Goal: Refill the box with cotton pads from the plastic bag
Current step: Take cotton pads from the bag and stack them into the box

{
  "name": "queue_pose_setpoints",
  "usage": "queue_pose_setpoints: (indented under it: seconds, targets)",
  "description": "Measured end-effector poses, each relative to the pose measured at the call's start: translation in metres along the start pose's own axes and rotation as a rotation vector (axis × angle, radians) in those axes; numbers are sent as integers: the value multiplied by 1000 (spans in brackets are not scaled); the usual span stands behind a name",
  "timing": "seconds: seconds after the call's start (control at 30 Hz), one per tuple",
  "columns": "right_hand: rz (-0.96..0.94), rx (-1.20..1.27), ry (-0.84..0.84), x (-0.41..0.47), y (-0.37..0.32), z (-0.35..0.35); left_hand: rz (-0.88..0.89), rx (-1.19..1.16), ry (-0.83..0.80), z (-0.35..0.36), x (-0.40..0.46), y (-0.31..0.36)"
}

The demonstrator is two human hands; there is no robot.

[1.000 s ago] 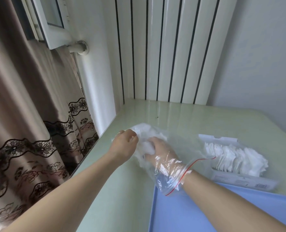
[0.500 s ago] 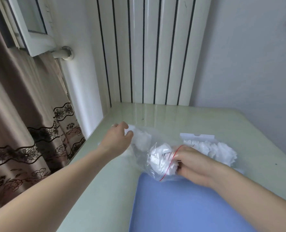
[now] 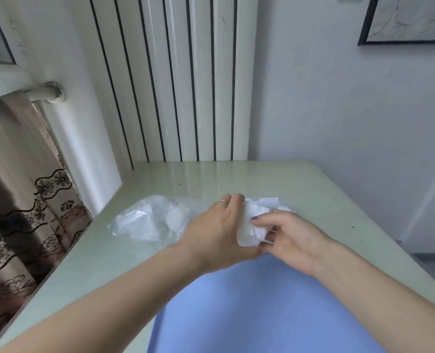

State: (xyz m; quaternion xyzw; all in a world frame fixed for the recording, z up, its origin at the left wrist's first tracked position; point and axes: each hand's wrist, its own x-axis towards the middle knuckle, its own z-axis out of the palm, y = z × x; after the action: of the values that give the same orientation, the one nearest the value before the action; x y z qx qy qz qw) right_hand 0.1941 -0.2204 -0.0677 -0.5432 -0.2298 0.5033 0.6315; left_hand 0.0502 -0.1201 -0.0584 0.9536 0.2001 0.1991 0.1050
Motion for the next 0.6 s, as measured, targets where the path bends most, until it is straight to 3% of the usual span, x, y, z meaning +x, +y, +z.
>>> queue_pose_setpoints:
  seconds: [0.1, 0.23, 0.33, 0.47, 0.6]
  targets:
    - [-20, -26, -41, -4, -3, 5, -53, -190, -37, -2, 5, -5]
    - [-46, 16, -33, -4, -4, 1, -271, -694, -216, -8, 6, -12]
    - [-65, 36, -38, -3, -2, -1, -354, -896, -174, -9, 7, -18]
    - [-111, 0, -2, -3, 0, 1, -384, -1021, -143, -8, 8, -19]
    - [-203, -134, 54, -5, -1, 5, -348, -966, -106, -8, 9, -20]
